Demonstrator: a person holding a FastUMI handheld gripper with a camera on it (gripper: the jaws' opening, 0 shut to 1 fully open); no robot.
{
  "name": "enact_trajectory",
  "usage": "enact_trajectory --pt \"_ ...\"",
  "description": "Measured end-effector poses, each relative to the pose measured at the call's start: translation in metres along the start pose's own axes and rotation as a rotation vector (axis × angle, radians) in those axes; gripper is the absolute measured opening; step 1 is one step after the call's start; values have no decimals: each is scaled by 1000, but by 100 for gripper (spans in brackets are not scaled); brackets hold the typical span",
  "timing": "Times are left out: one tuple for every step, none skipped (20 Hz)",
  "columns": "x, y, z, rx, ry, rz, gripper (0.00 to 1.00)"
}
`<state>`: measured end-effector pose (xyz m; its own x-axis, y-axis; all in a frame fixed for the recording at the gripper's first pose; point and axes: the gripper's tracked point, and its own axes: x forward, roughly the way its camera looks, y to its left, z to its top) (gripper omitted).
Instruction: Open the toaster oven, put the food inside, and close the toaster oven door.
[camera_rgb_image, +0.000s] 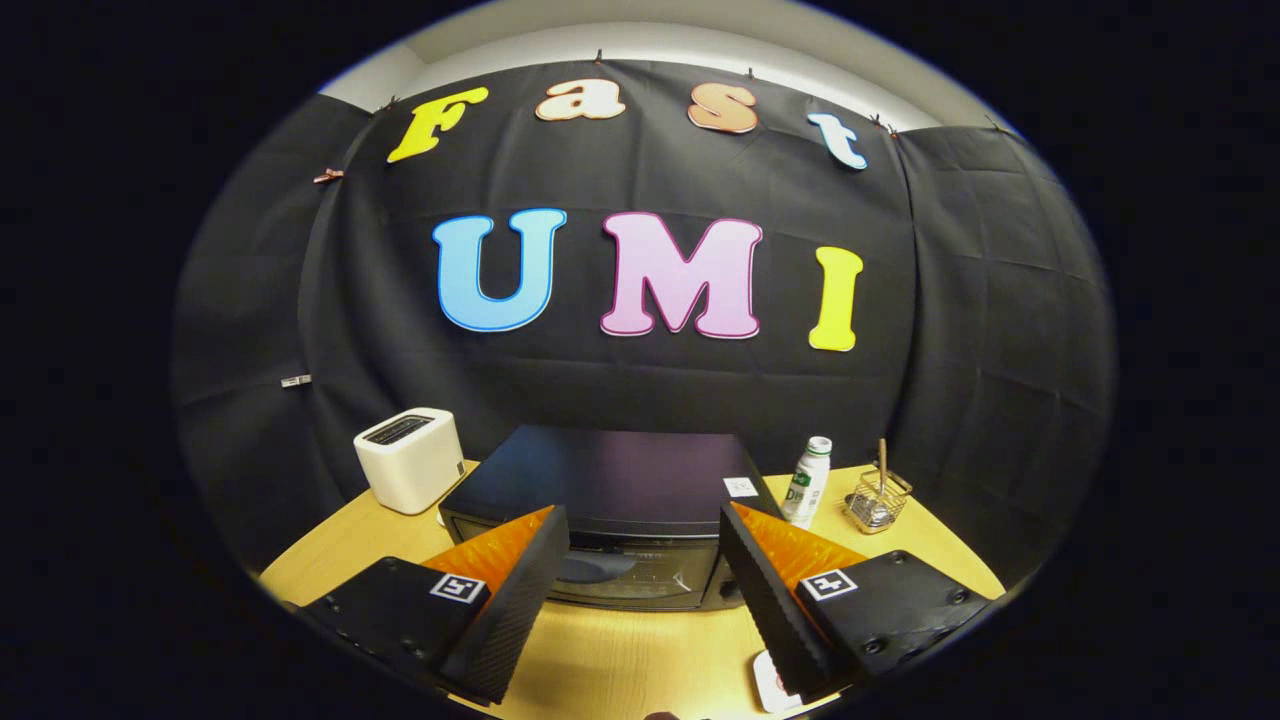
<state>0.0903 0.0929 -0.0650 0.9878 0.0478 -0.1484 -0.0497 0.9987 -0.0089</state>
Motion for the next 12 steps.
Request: enact_trajectory --pt "8 6 -5 1 8 0 98" --pt "15 12 -11 3 23 2 98" --pt "23 17 -18 9 43 0 98" --pt "29 22 -24 17 61 2 98" --pt "35 27 -30 26 80 2 98" --pt "40 32 -33 31 83 11 98" --pt "44 37 -34 25 82 17 99" --pt "48 39 -36 13 81 20 98" --pt "53 41 -39 3 80 24 98" --pt "58 41 -43 -6 86 20 98" --pt "61 39 -51 -7 102 12 98" --pt "64 38 -57 4 118 3 98"
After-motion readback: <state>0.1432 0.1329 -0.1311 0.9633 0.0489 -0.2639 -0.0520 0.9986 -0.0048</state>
